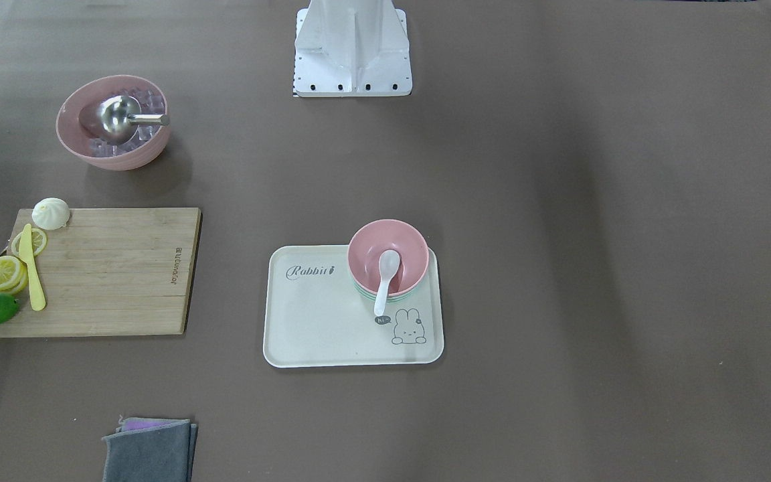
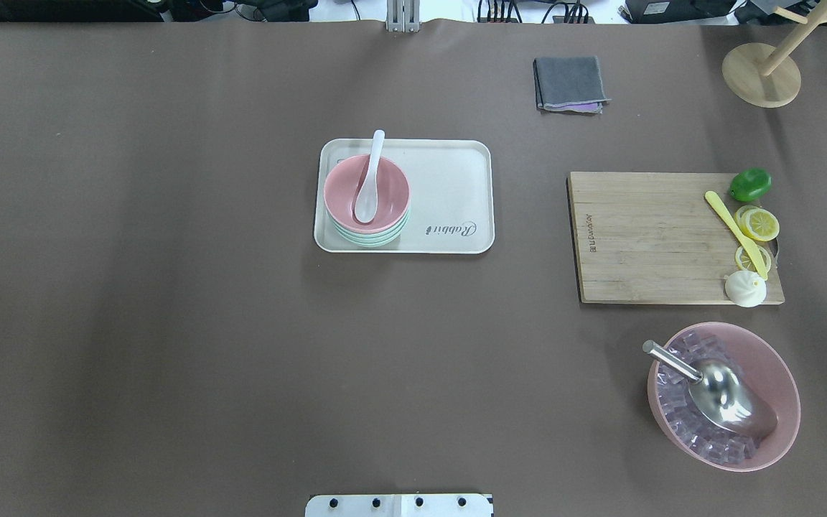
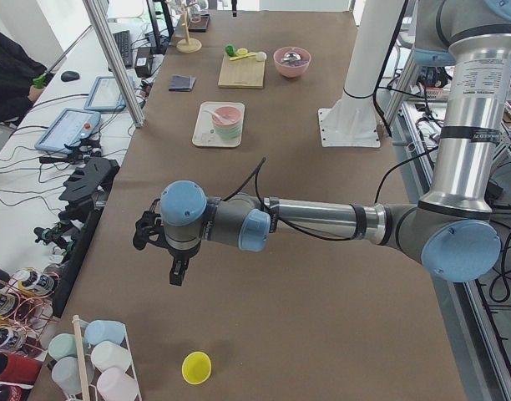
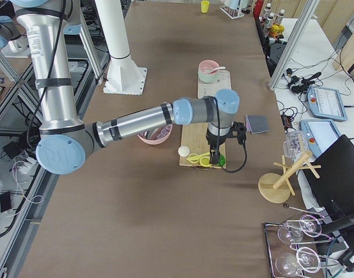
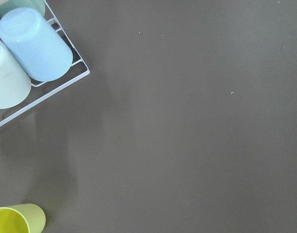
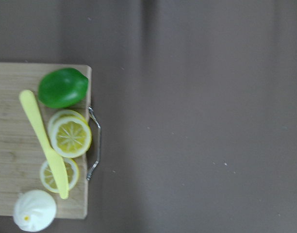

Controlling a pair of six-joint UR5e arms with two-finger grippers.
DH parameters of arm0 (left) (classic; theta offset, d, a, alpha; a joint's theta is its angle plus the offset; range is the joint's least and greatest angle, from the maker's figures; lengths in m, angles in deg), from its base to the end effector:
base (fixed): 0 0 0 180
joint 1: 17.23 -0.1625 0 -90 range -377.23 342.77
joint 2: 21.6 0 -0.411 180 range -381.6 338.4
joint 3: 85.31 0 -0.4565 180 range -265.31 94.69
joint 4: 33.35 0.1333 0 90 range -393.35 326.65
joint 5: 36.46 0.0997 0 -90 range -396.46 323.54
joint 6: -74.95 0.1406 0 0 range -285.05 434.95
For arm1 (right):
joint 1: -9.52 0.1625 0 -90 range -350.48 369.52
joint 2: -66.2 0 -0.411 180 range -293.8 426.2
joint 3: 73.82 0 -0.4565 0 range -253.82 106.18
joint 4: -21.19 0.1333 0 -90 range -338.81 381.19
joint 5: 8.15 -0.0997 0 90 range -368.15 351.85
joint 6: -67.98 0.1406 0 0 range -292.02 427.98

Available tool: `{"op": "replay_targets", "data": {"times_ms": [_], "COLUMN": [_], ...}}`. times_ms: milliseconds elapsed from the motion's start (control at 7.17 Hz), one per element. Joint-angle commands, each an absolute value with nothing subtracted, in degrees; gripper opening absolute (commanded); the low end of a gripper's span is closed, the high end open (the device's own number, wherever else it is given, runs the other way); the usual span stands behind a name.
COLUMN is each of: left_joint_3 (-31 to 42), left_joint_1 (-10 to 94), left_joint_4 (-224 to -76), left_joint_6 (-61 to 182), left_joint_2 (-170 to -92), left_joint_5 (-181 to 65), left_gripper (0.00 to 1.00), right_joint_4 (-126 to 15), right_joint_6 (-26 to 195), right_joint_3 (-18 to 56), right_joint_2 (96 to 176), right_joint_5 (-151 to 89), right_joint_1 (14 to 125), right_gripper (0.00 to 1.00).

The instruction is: Stack pink bowl on green and place spoon

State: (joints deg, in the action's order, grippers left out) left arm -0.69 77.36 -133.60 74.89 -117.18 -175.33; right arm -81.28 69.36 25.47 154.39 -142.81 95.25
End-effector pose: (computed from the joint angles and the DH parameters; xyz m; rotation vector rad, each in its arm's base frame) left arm -0.0762 -0.6071 0.6428 0.2046 0.8429 0.0018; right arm -0.0072 -0.5592 0.5878 -0.0611 -0.7774 -0.0385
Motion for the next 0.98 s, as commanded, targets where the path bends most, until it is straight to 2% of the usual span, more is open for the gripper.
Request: {"op": "replay_targets", "data": {"times_ms": [0,836], "left_joint_3": [-3.04,-1.56], "left_joint_1": [77.34,76.64], "left_joint_4": [-134.86,-134.61], "left_joint_6": [74.51,68.01], "left_joint_2": [-116.61,-116.61], "left_joint_5": [-171.32,-171.55], "left_gripper": [0.98,0.98], "right_joint_4": [-81.03,-80.67], "right_joint_6": [62.11,65.49], "right_joint_3": [18.23,20.56], "right_joint_2": [157.52,155.77], "right_joint_5": [-144.90,-145.00], "right_joint_1": [100.12,102.51], "right_gripper": [1.00,1.00]}}
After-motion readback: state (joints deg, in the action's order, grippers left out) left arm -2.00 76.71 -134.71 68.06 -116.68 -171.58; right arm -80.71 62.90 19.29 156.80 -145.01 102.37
